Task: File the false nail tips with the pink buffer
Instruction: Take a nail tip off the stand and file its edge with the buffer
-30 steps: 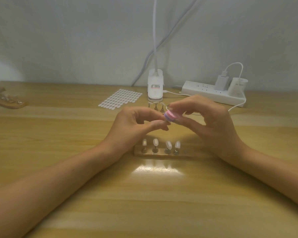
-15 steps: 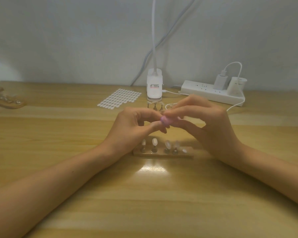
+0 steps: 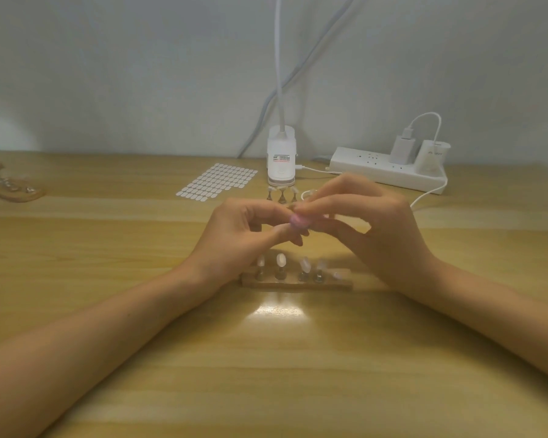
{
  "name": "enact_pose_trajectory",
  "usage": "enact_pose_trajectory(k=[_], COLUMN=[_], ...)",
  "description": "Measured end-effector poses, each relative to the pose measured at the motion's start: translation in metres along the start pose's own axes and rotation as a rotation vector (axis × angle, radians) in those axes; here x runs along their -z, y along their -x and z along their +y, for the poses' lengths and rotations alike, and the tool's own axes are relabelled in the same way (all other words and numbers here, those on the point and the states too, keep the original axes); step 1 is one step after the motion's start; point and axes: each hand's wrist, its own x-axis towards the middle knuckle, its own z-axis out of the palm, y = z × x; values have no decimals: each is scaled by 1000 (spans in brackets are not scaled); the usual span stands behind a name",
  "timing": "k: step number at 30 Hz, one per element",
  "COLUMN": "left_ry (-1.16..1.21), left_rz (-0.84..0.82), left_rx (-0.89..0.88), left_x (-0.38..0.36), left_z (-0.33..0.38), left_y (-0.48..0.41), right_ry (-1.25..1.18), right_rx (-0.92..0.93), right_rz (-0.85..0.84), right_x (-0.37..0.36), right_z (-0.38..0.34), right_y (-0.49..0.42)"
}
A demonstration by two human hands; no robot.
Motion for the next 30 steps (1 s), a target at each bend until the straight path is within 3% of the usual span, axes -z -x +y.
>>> enact_pose_trajectory(k=[2,6,10,16,20,25,30], left_ry=[-13,21,16,42,56,47,48], left_rz=[-4,10,1,-18,-18,-8,0], left_rx=[-1,31,31,7,5,19,44], left_x=[-1,0,0,0,-1,-1,-1], left_z=[0,-1,-2,-1,0,0,1], left_y=[0,0,-1,0,-1,0,0], right_ry=[9,29,17,74,32,41,64], right_rx=[57,-43,51,-91,-170,24,29], right_rz=[-20,16,-31,-25,74,-37,-21], right_x=[-1,4,0,4,8,1,4], right_z=[-1,3,1,8,8,-4,-3], right_y=[0,-1,-2,2,-3,-2,-2])
